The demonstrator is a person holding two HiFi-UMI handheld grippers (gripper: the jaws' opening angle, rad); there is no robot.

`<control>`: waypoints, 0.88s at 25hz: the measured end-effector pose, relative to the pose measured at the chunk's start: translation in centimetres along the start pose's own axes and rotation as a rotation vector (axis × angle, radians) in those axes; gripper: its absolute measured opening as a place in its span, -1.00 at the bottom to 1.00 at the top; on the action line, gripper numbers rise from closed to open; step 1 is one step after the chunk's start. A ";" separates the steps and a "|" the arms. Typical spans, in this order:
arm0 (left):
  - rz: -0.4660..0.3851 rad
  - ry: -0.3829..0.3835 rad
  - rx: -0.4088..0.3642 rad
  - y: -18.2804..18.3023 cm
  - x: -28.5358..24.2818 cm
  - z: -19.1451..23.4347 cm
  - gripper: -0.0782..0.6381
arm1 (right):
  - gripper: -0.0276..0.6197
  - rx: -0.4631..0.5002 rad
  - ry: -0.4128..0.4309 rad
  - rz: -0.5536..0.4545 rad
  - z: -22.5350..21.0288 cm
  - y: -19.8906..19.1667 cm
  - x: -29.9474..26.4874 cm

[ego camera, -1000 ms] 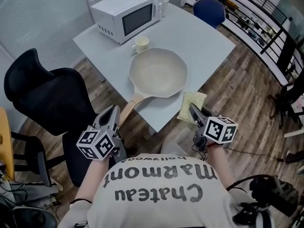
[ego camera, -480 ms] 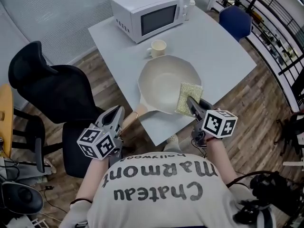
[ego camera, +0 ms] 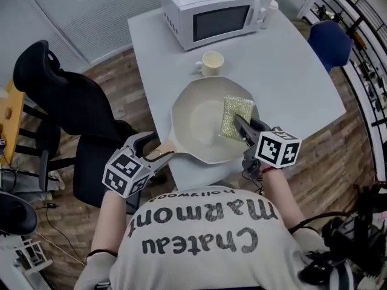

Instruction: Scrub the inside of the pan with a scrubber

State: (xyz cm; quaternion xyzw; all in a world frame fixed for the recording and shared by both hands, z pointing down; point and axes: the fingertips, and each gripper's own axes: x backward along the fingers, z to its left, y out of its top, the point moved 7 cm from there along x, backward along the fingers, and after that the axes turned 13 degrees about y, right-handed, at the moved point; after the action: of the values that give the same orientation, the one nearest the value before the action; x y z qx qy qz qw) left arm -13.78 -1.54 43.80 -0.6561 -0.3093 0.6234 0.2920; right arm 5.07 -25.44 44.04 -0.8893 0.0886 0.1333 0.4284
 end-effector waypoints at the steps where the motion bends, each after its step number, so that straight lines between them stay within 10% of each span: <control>1: 0.052 -0.015 -0.036 -0.1 -0.7 -0.2 0.09 | -0.74 -0.001 0.024 0.018 -0.5 0.2 -0.7; 8: 0.271 -0.061 -0.110 -0.9 -4.7 -1.5 0.10 | -0.74 0.045 0.254 0.172 -1.6 1.4 -6.8; 22: 0.443 0.094 -0.195 -2.5 -7.3 -2.6 0.08 | -0.74 0.140 0.719 0.620 1.8 -5.3 -14.6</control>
State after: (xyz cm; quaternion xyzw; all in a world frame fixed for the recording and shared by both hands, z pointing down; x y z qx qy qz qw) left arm -11.49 -5.52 50.49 -0.7612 -0.2027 0.6083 0.0973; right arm -7.60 -20.13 51.48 -0.7797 0.5010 -0.0672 0.3694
